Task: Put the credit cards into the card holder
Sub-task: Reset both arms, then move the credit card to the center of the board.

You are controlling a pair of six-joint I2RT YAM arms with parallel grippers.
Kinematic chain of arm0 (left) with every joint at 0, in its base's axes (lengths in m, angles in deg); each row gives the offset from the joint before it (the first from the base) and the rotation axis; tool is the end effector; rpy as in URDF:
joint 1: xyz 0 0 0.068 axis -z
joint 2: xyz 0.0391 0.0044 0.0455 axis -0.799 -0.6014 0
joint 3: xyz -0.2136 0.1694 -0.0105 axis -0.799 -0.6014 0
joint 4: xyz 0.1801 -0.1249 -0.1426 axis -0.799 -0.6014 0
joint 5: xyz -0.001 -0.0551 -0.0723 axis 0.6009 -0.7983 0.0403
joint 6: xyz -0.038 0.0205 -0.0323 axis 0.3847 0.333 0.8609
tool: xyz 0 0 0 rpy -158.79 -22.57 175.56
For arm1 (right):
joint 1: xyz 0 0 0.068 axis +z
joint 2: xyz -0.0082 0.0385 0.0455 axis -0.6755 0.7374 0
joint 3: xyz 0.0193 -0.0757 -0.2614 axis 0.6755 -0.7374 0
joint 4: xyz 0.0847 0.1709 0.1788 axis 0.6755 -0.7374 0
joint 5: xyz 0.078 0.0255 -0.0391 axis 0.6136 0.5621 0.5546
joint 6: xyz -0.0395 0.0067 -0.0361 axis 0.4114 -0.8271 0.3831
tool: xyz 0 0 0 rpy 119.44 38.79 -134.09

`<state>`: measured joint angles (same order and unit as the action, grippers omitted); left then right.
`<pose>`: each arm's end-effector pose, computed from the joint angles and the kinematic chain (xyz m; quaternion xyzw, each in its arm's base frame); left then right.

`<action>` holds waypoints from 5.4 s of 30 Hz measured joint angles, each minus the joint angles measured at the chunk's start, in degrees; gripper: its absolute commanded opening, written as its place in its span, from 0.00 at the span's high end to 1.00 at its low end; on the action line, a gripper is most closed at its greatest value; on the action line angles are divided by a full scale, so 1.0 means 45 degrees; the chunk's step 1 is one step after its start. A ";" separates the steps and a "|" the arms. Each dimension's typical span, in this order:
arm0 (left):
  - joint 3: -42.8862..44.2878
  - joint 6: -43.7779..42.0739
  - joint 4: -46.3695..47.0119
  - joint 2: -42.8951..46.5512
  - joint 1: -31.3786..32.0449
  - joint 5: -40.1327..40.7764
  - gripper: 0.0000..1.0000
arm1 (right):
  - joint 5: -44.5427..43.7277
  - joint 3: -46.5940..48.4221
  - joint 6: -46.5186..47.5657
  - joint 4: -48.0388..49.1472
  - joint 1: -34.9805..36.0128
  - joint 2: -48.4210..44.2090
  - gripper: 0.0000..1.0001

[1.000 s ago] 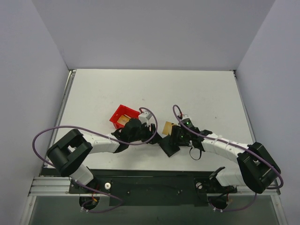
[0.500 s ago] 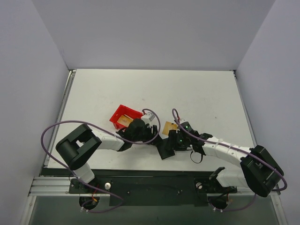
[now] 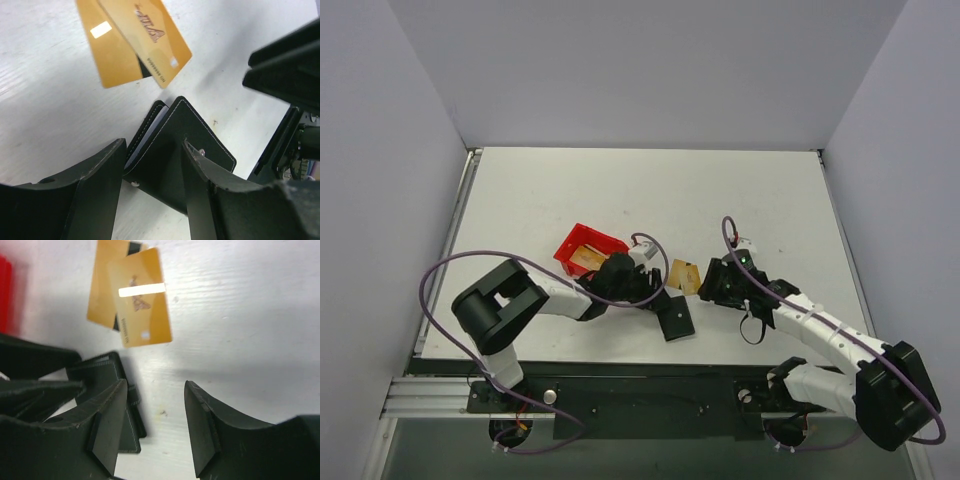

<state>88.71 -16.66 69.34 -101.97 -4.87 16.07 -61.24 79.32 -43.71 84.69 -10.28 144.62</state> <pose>0.2113 -0.2493 0.1303 0.1464 0.8558 -0.4078 0.2826 0.1883 0.1196 0.1953 0.0392 0.8937 0.2652 0.3597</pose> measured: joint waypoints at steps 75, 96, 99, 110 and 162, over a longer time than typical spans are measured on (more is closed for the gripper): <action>-0.0942 -0.1282 -0.3803 0.6795 -0.1841 0.1579 0.43 | 0.0889 0.5634 0.3031 0.0432 0.2171 0.8194 0.62; -0.1617 -0.1098 -0.6329 1.0671 -0.1982 0.4163 0.43 | 0.1889 0.4090 0.1943 0.1336 0.5319 0.7057 0.59; -0.1734 -0.1001 -0.6475 1.0676 -0.1991 0.4206 0.43 | 0.1889 0.3920 0.1865 0.1243 0.5513 0.6873 0.59; -0.1880 -0.0889 -0.6980 1.0758 -0.1991 0.4522 0.43 | 0.2059 0.3866 0.1977 0.1865 0.6047 0.7067 0.65; -0.4085 0.0039 -0.4935 0.7334 0.0126 0.6101 0.82 | 0.3230 -0.0806 0.1710 0.3458 0.3755 0.0738 0.66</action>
<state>70.32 -16.49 47.13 -68.96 -4.30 43.52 -46.71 75.69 -36.02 100.25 6.61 147.94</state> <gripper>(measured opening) 0.270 0.346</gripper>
